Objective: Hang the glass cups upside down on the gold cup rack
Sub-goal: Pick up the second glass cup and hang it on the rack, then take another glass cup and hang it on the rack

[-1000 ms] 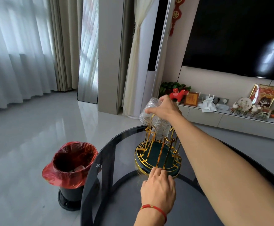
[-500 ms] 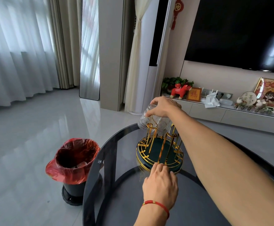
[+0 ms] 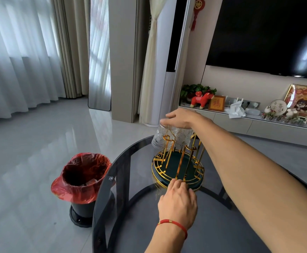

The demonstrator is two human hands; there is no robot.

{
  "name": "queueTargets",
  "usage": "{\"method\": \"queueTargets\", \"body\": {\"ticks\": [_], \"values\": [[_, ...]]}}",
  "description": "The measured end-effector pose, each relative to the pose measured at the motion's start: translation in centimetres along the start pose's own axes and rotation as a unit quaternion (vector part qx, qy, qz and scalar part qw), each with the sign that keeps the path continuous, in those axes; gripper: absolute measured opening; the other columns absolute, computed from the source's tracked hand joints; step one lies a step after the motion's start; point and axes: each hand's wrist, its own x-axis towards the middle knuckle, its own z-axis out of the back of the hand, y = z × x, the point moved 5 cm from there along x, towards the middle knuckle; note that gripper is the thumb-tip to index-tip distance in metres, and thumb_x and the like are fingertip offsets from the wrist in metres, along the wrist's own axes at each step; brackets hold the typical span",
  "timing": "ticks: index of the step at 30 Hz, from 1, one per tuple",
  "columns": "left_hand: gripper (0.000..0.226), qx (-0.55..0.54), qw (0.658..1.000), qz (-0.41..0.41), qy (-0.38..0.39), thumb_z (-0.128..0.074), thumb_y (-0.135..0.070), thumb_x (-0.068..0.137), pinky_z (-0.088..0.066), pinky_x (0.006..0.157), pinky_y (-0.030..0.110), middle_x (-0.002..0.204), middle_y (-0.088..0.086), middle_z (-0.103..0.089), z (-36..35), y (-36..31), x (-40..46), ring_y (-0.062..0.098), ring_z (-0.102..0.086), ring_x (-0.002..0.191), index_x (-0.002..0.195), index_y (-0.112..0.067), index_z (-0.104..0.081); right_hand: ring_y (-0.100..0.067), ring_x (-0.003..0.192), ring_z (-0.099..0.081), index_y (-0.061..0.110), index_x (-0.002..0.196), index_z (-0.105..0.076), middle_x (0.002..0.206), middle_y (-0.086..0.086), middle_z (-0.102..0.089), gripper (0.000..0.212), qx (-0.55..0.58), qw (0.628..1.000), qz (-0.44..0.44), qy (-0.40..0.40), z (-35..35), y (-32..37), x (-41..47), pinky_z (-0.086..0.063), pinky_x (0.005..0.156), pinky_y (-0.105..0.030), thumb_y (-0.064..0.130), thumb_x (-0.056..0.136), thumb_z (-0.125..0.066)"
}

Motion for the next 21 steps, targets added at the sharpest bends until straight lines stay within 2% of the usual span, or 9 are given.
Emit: {"method": "queueTargets", "body": {"ticks": [2, 5, 7, 9, 12, 15, 17, 19, 21], "values": [[0.042, -0.004, 1.0, 0.001, -0.009, -0.029, -0.039, 0.106, -0.052, 0.102, 0.04, 0.123, 0.001, -0.061, 0.2, 0.0, 0.0, 0.018, -0.053, 0.124, 0.116, -0.015, -0.062, -0.032, 0.145, -0.043, 0.026, 0.149, -0.055, 0.161, -0.006, -0.047, 0.076, 0.079, 0.996, 0.004, -0.037, 0.4, -0.6, -0.6, -0.034, 0.116, -0.053, 0.075, 0.093, -0.042], [0.038, -0.009, 1.0, 0.009, -0.016, -0.035, -0.039, 0.104, -0.055, 0.098, 0.038, 0.122, -0.001, -0.062, 0.4, 0.0, 0.2, 0.015, -0.055, 0.119, 0.118, -0.017, -0.063, -0.03, 0.131, -0.052, 0.012, 0.135, -0.062, 0.145, -0.012, -0.058, 0.067, 0.221, 0.969, 0.012, -0.111, 0.9, -2.1, -2.5, -0.035, 0.095, -0.038, 0.063, 0.103, -0.032], [0.035, -0.01, 1.0, 0.015, -0.015, -0.04, -0.037, 0.102, -0.056, 0.096, 0.038, 0.122, -0.002, -0.061, 0.4, -0.1, 0.2, 0.015, -0.056, 0.116, 0.12, -0.017, -0.063, -0.03, 0.127, -0.054, 0.011, 0.132, -0.061, 0.138, -0.014, -0.061, 0.061, 0.257, 0.951, 0.001, -0.171, 1.1, -4.2, -5.0, -0.033, 0.089, -0.035, 0.055, 0.107, -0.028], [0.032, -0.009, 1.0, 0.014, -0.011, -0.046, -0.034, 0.101, -0.058, 0.094, 0.038, 0.122, -0.002, -0.06, 0.6, -0.2, 0.1, 0.015, -0.056, 0.116, 0.122, -0.018, -0.063, -0.021, 0.115, -0.054, 0.012, 0.128, -0.064, 0.133, -0.011, -0.063, 0.057, 0.258, 0.941, -0.012, -0.219, 1.0, -6.7, -8.0, -0.034, 0.086, -0.034, 0.05, 0.109, -0.026], [0.027, 0.005, 1.0, -0.008, -0.011, -0.049, -0.025, 0.098, -0.06, 0.089, 0.038, 0.121, -0.003, -0.061, 0.7, -0.4, -0.1, 0.017, -0.054, 0.119, 0.115, -0.017, -0.068, -0.022, 0.115, -0.054, 0.012, 0.118, -0.071, 0.129, -0.01, -0.066, 0.051, 0.195, 0.947, -0.047, -0.249, 0.3, -10.5, -13.4, -0.035, 0.086, -0.034, 0.039, 0.11, -0.028], [0.027, 0.027, 0.999, -0.031, 0.0, -0.055, -0.022, 0.096, -0.058, 0.095, 0.039, 0.128, -0.003, -0.059, 0.7, -0.4, -0.5, 0.018, -0.047, 0.129, 0.116, -0.015, -0.072, -0.031, 0.115, -0.054, 0.015, 0.096, -0.068, 0.119, -0.011, -0.066, 0.041, 0.057, 0.97, -0.093, -0.217, -1.3, -13.7, -18.6, -0.045, 0.091, -0.042, 0.037, 0.106, -0.035], [0.028, 0.03, 0.999, -0.045, 0.01, -0.059, -0.02, 0.094, -0.056, 0.099, 0.04, 0.129, -0.001, -0.06, 0.2, -1.0, -0.9, 0.02, -0.047, 0.13, 0.118, -0.015, -0.073, -0.031, 0.124, -0.053, 0.018, 0.113, -0.068, 0.131, -0.009, -0.063, 0.033, -0.028, 0.977, -0.132, -0.167, -2.4, -16.1, -22.0, -0.046, 0.1, -0.045, 0.039, 0.103, -0.045], [0.031, 0.025, 0.998, -0.059, 0.01, -0.061, -0.018, 0.092, -0.051, 0.104, 0.039, 0.129, 0.002, -0.064, -0.2, -2.0, -1.5, 0.022, -0.052, 0.128, 0.12, -0.014, -0.073, -0.032, 0.133, -0.048, 0.02, 0.135, -0.06, 0.144, -0.009, -0.056, 0.044, -0.078, 0.974, -0.172, -0.128, -3.3, -18.3, -24.4, -0.041, 0.107, -0.046, 0.043, 0.098, -0.053], [0.034, 0.013, 0.997, -0.073, 0.008, -0.061, -0.016, 0.091, -0.047, 0.109, 0.038, 0.132, 0.004, -0.066, -0.6, -3.2, -2.2, 0.023, -0.054, 0.129, 0.123, -0.014, -0.073, -0.034, 0.14, -0.042, 0.02, 0.148, -0.048, 0.151, -0.012, -0.049, 0.061, -0.097, 0.966, -0.22, -0.09, -4.1, -20.3, -25.8, -0.035, 0.113, -0.05, 0.048, 0.094, -0.057]]}}
